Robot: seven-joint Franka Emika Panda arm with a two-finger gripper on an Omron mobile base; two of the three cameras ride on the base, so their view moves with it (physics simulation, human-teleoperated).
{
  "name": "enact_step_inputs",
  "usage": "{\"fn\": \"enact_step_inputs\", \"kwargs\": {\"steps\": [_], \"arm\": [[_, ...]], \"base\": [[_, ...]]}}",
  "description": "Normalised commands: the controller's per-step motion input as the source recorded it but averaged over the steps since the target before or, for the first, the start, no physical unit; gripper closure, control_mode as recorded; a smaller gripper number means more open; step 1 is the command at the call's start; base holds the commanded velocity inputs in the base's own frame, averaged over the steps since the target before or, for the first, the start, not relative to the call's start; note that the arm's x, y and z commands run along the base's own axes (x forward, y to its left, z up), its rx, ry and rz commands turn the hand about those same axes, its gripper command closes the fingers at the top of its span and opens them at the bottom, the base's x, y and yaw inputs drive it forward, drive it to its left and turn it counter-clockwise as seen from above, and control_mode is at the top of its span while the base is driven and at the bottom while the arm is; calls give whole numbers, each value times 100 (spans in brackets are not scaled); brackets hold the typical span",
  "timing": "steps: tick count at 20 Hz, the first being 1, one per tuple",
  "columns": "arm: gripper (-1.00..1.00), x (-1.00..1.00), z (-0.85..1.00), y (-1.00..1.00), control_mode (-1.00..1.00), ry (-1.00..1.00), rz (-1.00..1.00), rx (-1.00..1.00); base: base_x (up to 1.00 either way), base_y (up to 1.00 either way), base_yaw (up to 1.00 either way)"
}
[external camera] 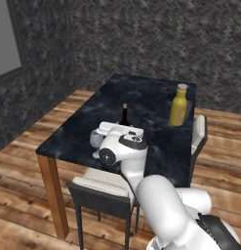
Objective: There is a wine glass and glass cup on the dining counter. Place the wine bottle next to the wine glass and the juice bottle next to the glass cup.
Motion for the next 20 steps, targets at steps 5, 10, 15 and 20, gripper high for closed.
{"fn": "enact_step_inputs", "kwargs": {"steps": [5,10,15,20], "arm": [[100,15,-22,1,-100,0,1,0],[100,11,-25,4,-100,0,2,0],[100,12,-19,1,-100,0,6,0],[100,16,-13,2,-100,-4,9,0]], "base": [[0,0,0],[0,0,0],[0,0,0],[0,0,0]]}}
